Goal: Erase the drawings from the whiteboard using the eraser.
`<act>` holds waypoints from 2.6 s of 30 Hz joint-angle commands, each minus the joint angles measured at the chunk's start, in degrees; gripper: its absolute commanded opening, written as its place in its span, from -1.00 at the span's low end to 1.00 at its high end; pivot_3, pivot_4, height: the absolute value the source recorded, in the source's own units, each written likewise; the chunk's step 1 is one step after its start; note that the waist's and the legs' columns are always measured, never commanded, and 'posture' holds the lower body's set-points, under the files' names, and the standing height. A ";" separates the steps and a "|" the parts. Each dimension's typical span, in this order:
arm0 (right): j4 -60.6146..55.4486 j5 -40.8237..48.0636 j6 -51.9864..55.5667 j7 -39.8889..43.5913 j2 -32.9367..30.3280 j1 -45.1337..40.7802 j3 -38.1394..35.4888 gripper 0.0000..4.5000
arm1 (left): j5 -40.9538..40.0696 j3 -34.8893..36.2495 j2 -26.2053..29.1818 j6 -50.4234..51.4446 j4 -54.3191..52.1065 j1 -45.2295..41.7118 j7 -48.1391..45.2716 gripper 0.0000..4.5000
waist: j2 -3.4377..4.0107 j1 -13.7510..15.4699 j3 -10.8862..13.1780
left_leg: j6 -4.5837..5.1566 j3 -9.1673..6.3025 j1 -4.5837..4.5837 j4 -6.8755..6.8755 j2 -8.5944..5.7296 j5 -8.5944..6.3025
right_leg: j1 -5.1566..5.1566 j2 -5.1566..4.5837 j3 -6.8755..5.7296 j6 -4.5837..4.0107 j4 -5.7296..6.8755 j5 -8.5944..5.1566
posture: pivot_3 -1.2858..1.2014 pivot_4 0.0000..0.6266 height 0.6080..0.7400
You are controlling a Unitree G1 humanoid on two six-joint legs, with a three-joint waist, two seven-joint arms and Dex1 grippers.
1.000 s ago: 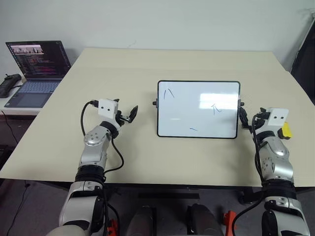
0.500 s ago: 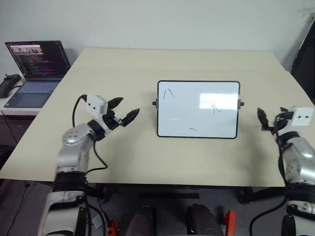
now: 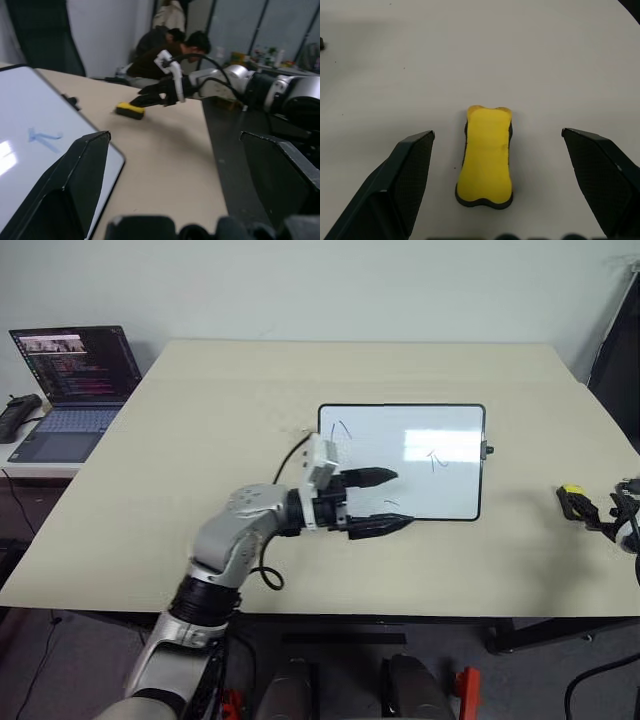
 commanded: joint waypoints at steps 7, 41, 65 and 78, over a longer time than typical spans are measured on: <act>10.93 -2.44 -5.22 4.47 -1.21 -7.12 2.04 0.99 | 0.49 1.14 1.27 -0.28 -3.35 2.07 -0.26 1.00 | -0.01 0.18 0.01 | 0.00 -0.03 -0.03 0.03 -0.02 0.00 | 0.02 0.01 0.00 0.06 -0.03 -0.02 | 0.03 -0.52 1.00; 17.63 -5.14 -9.22 3.87 0.69 -8.88 3.95 -0.68 | 0.79 1.25 1.25 0.34 -4.37 2.81 0.75 1.00 | -0.01 0.49 0.01 | -0.01 -0.03 -0.02 0.03 -0.01 0.00 | 0.03 0.01 0.00 0.03 -0.03 0.00 | 0.03 -0.52 1.00; 17.20 -3.33 -8.30 2.85 1.91 -8.19 2.70 0.05 | 0.87 0.68 1.76 0.35 -3.50 2.03 0.50 1.00 | -0.03 0.40 0.00 | 0.00 -0.04 0.04 0.06 0.00 0.00 | 0.09 0.01 -0.01 0.03 -0.02 0.00 | 0.03 -0.52 1.00; 12.93 0.75 -4.66 4.46 2.68 -9.08 0.22 0.45 | 1.31 0.58 1.62 0.22 -3.48 2.17 0.16 1.00 | -0.02 0.39 0.00 | -0.01 -0.03 0.02 0.05 -0.01 0.00 | 0.08 0.01 0.00 0.04 -0.03 0.00 | 0.03 -0.52 1.00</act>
